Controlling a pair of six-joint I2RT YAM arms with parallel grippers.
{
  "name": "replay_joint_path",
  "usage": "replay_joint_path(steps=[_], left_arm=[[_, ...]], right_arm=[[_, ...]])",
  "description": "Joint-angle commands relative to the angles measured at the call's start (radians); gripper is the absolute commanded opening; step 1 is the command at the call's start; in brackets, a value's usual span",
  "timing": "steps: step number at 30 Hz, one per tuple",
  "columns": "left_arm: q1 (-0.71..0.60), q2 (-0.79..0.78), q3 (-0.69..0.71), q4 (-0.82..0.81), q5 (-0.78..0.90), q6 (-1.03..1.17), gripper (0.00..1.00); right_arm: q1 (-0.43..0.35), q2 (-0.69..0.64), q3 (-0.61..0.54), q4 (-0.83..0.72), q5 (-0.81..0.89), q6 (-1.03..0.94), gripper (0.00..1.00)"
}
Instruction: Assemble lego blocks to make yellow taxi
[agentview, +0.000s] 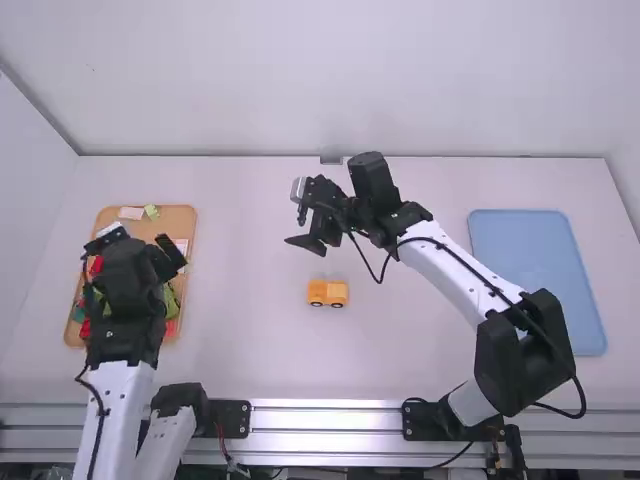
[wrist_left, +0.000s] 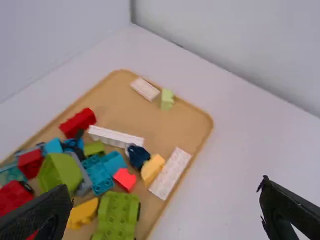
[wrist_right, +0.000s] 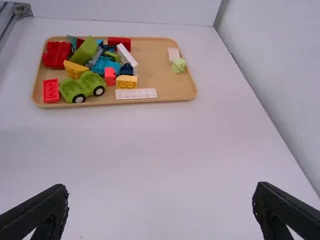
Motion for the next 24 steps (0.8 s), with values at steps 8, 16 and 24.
replay_joint_path(steps=[8, 16, 24], left_arm=[[0.241, 0.239, 0.213, -0.135, 0.238, 0.108, 0.99], [0.239, 0.629, 0.518, -0.402, 0.335, 0.307, 0.99], [0.242, 0.966, 0.649, -0.446, 0.369, 0.481, 0.96]], right_arm=[[-0.024, 0.006, 0.039, -0.028, 0.004, -0.023, 0.99], [-0.063, 0.006, 0.039, -0.025, 0.001, -0.018, 0.99], [-0.068, 0.006, 0.039, -0.009, 0.001, -0.018, 0.99]])
